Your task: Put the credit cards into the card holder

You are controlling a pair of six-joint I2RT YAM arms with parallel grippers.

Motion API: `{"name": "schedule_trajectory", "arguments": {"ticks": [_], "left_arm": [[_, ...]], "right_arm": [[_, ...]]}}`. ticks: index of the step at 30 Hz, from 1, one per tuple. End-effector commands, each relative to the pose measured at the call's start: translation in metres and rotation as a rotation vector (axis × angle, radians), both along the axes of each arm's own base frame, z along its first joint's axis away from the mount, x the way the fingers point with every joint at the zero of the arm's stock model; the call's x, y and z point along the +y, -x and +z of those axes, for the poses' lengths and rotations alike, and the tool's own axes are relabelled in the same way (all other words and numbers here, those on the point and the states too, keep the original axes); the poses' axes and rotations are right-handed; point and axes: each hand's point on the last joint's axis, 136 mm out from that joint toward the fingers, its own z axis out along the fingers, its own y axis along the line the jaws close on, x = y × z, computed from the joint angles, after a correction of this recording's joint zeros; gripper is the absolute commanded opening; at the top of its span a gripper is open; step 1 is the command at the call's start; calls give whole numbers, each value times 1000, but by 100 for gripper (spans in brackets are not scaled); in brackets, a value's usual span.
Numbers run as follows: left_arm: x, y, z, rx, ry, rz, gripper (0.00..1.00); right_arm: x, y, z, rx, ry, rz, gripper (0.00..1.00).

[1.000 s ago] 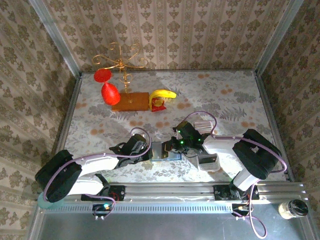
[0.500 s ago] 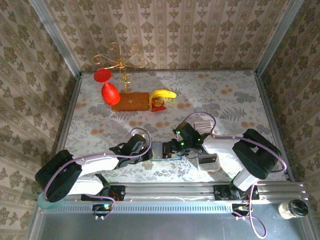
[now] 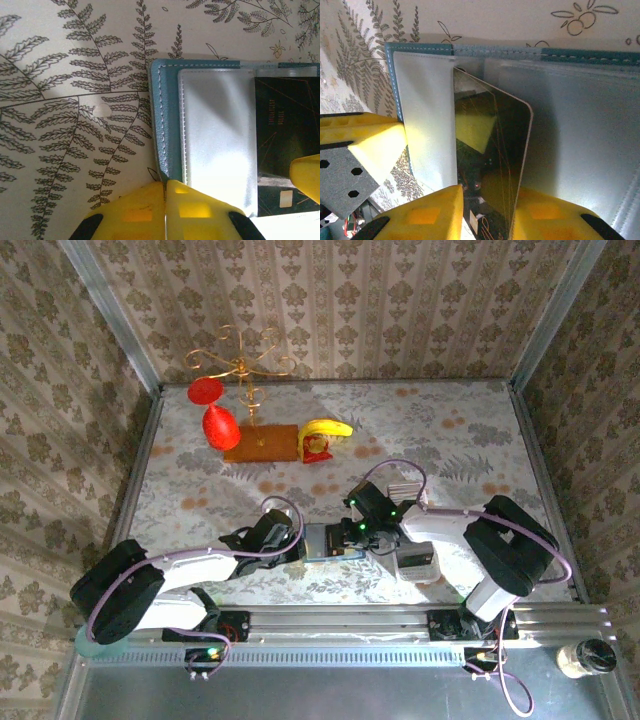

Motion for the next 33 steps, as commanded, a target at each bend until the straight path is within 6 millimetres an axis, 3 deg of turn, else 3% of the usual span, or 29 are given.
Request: {"name": "schedule_trajectory", "arguments": {"ticks": [1,6,13,24,33], "left_arm": [[8,18,-19,67,-44,-24,7],[8,18,-19,67,-44,-23,6],[10,19,-20,69,-48,-22,6],[6,19,-16,56,-28,-35,5],[4,20,-17,58,-29,-42,5]], "right_arm": [[4,4,-1,5,24,42,27],[6,2,2,-9,46,59,27],[-8,1,4,-38,133,74,40],[-19,-5,8,-89,205,75,40],[-7,-2,3,-57,169,103,32]]}}
